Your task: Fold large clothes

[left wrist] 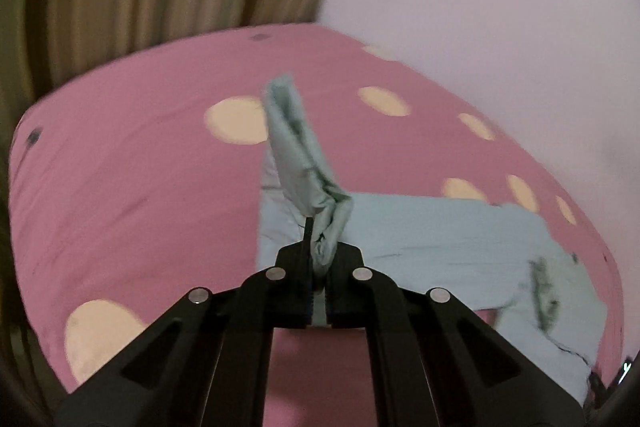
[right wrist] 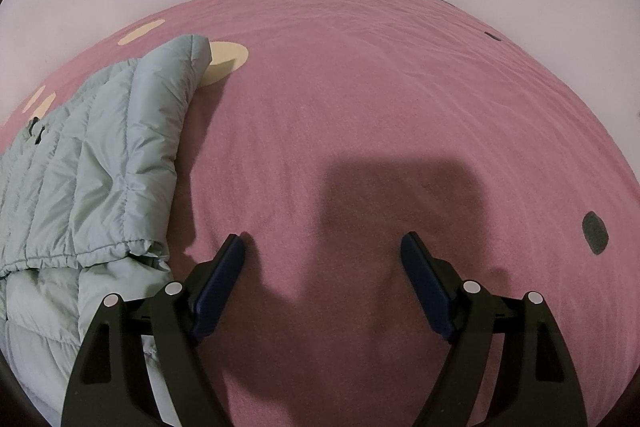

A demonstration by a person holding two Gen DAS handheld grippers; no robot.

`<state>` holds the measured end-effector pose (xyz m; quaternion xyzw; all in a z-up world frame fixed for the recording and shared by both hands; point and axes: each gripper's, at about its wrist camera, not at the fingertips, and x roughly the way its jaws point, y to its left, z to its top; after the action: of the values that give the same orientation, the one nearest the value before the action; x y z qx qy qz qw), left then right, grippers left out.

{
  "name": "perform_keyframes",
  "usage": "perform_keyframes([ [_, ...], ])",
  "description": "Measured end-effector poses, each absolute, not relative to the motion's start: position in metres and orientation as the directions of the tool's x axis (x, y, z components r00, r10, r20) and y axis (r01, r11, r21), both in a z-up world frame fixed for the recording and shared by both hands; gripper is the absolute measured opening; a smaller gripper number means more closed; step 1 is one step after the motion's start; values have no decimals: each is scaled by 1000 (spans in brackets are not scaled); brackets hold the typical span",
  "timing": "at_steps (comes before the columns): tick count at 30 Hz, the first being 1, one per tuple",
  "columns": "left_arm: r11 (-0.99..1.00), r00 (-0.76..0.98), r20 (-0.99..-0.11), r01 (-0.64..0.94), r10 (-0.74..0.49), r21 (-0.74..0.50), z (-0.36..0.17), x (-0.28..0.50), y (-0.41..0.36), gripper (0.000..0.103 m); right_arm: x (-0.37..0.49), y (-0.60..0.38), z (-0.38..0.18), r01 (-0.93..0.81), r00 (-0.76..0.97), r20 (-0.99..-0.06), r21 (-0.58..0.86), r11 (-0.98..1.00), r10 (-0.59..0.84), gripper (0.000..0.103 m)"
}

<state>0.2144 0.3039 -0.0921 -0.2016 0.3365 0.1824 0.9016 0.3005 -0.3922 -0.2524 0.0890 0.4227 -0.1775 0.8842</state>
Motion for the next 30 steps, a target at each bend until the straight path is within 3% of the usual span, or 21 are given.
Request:
perform_keyframes([
  [15,984,810,-570,48,-138,-171,-7,319,36,3,300,-394,-253,390,589,-778,34,920,-221,80],
  [30,956,675,-690,281,-261,-87,-93,373,-160,3,301,-395,-254,385,597,-776,54,922,-204,82],
])
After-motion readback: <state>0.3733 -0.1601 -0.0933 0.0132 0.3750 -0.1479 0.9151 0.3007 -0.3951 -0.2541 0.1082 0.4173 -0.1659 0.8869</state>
